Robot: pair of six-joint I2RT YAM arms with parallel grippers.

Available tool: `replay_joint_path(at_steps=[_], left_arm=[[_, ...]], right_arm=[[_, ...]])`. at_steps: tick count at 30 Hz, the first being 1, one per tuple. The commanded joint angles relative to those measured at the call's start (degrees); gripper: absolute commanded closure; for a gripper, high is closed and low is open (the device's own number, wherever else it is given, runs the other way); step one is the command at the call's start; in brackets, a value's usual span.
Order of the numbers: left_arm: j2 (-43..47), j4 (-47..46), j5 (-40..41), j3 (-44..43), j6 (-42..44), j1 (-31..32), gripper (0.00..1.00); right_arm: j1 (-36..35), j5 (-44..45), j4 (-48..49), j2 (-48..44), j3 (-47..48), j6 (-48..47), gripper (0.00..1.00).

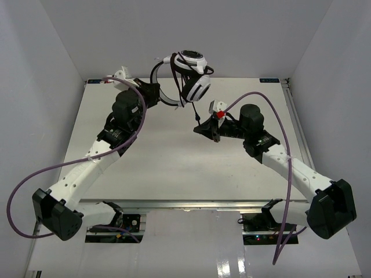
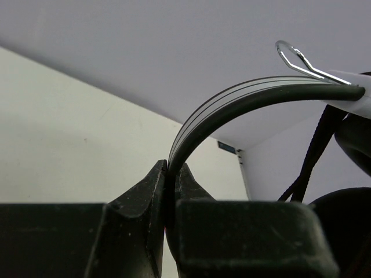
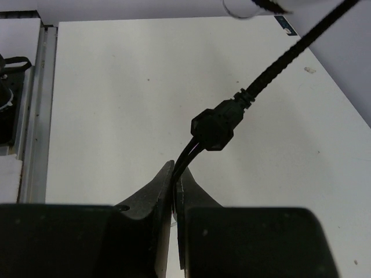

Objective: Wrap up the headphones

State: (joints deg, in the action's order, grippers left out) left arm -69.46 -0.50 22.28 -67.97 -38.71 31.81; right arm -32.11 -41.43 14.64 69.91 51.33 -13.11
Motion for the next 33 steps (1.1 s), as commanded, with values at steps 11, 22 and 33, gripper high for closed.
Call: replay_joint_path(at_steps=[11,22,33], left_arm=[[-13.25,-0.37,9.89,4.97,-4.54,4.44,1.00],[-21.00,5.03,0.20,13.48,-8.89,4.58,1.00],[-27.53,4.47,-6.93,14.26,-8.68,6.73,1.00]], right_arm=[[-0.50,-4.62,12.91,6.12,-10.59,15.52,0.86],[0.86,-8.12,26.63,15.21,-16.15,24.29,0.82],[2.11,-14.71,38.94,24.40,-14.65,36.06,0.44]])
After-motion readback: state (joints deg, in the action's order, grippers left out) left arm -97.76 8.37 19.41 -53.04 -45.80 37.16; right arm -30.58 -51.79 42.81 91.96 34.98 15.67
